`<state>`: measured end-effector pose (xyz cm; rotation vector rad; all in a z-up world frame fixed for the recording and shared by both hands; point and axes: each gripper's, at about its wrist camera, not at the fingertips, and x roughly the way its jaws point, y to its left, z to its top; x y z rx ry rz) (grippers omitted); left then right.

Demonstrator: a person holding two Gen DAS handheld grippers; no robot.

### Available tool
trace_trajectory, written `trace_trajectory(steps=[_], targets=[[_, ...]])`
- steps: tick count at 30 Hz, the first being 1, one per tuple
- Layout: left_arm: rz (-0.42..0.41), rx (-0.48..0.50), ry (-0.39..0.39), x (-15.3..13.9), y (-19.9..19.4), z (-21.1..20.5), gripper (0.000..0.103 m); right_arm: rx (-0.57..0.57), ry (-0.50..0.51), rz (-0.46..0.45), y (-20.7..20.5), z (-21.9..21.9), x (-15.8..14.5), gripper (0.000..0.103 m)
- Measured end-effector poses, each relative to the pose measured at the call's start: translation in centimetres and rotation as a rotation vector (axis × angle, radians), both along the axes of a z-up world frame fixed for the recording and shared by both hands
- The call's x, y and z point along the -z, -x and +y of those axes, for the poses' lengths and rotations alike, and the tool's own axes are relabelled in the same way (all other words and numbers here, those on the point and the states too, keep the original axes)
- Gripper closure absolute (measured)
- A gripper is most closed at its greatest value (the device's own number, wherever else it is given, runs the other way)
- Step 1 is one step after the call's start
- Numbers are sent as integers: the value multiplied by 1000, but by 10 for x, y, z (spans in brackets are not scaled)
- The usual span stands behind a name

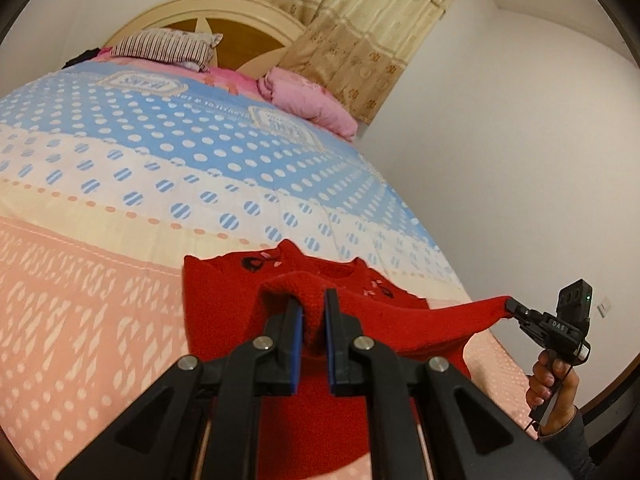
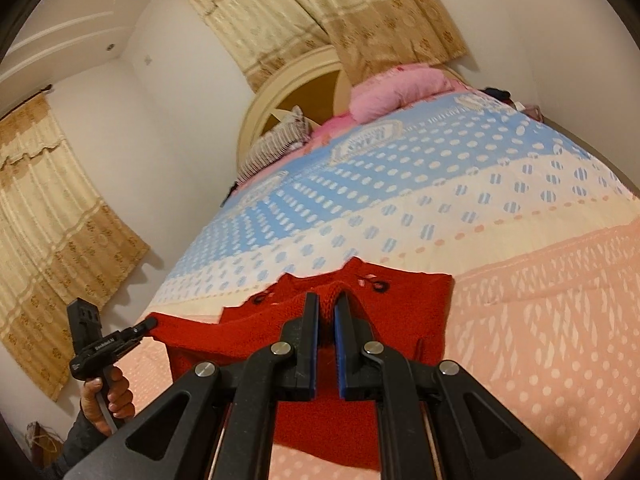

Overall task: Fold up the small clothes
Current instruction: 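Lift the hem with both grippers and fold it over onto the collar, then open both grippers to release the folded hem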

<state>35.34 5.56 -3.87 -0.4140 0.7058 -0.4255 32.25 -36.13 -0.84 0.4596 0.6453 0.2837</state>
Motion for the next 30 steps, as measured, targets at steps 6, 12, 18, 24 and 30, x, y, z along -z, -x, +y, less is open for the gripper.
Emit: trace_trajectory(steps=[6,12,18,24,30], targets=[[58,-42,-101,39,-35,-14,93,9,7,91,-45,-3,37,96],[129,-131,-108,60,-37,-3,59,99,80,189,-74,-5,71,52],[41,-148,-275,53,-6,-2,22,0,102,187,-54,20,78,41],[103,-132,-428,75,-19,-15,20,-141,122,280,-68,63,99,41],[130,-262,-430,66,-54,0,20,-111,270,317,-127,89,97,40]])
